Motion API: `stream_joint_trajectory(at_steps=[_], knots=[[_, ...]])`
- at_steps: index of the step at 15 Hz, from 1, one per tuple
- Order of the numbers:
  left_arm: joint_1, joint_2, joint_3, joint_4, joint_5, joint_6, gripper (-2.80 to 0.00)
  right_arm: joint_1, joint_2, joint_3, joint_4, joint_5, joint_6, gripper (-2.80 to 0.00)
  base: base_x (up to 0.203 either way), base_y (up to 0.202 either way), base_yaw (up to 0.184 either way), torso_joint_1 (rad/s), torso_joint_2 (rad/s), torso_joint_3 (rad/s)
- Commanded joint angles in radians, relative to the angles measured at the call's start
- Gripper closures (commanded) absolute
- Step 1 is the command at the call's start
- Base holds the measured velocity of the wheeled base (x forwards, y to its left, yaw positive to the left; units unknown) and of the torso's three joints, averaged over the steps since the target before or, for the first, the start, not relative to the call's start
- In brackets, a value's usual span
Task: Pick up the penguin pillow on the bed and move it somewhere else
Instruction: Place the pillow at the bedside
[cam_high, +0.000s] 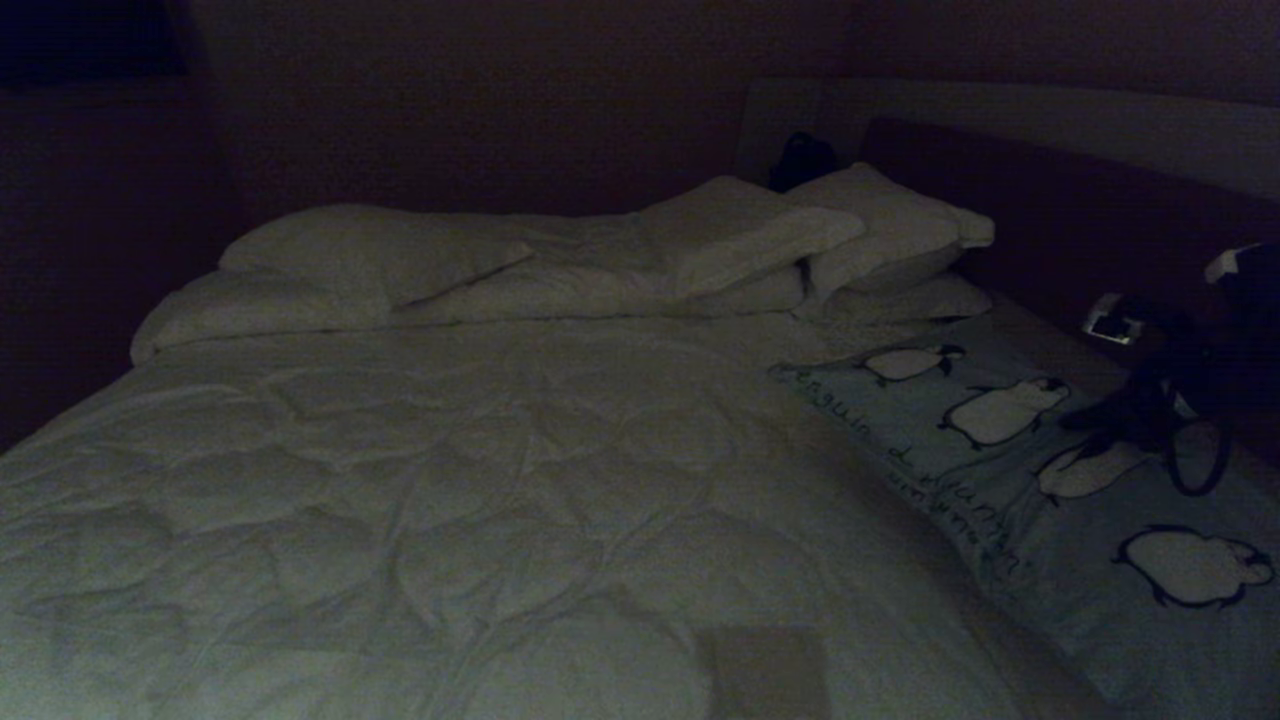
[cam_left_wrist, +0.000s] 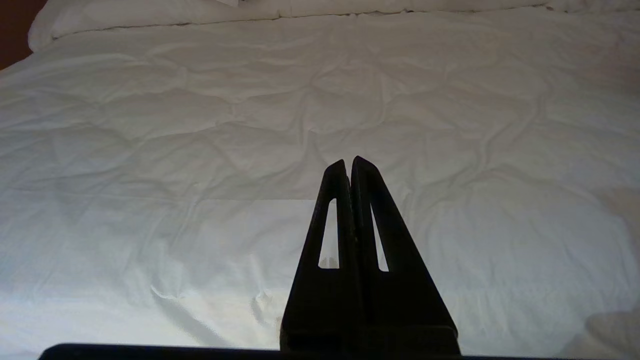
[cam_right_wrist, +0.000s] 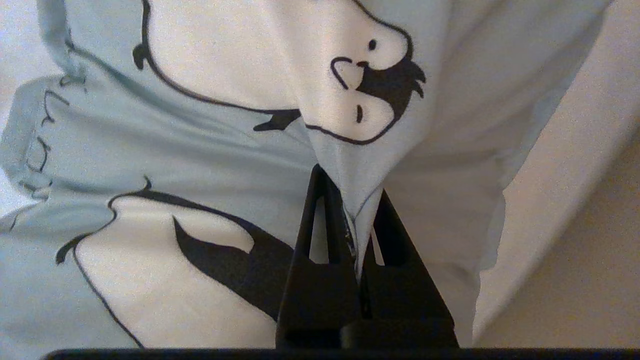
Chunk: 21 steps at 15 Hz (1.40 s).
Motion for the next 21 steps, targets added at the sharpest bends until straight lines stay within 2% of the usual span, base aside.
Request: stream_joint_trajectory(at_steps=[1,4,5,6,9,13,16,21], knots=[[0.000,0.000,0.000,-0.001,0.000,0.000,0.00,-0.025,0.005,-0.056,0.048,0.003,0.044,0.00,0.000,0.000,0.000,0.000,0.00,0.000],[0.000,0.000,0.000,-0.002,0.000,0.000,0.00,-0.071,0.056,-0.185,0.093,-0.001,0.115,0.00,0.000,0.000,0.000,0.000,0.00,0.000],[0.000,0.000,0.000,-0.002,0.000,0.000,0.00,-0.080,0.081,-0.233,0.100,-0.005,0.166,0.00,0.000,0.000,0.000,0.000,0.00,0.000],[0.000,0.000,0.000,-0.001,0.000,0.000,0.00,-0.091,0.112,-0.271,0.092,-0.011,0.253,0.00,0.000,0.000,0.000,0.000,0.00,0.000],[0.000,0.000,0.000,-0.001,0.000,0.000,0.00,-0.100,0.142,-0.277,0.055,-0.034,0.326,0.00,0.000,0.000,0.000,0.000,0.00,0.000],[0.000,0.000,0.000,-0.001,0.000,0.000,0.00,-0.099,0.193,-0.276,-0.049,-0.116,0.438,0.00,0.000,0.000,0.000,0.000,0.00,0.000],[0.000,0.000,0.000,-0.001,0.000,0.000,0.00,-0.100,0.224,-0.276,-0.095,-0.150,0.445,0.00,0.000,0.000,0.000,0.000,0.00,0.000],[0.000,0.000,0.000,-0.002,0.000,0.000,0.00,-0.100,0.255,-0.276,-0.142,-0.149,0.435,0.00,0.000,0.000,0.000,0.000,0.00,0.000]])
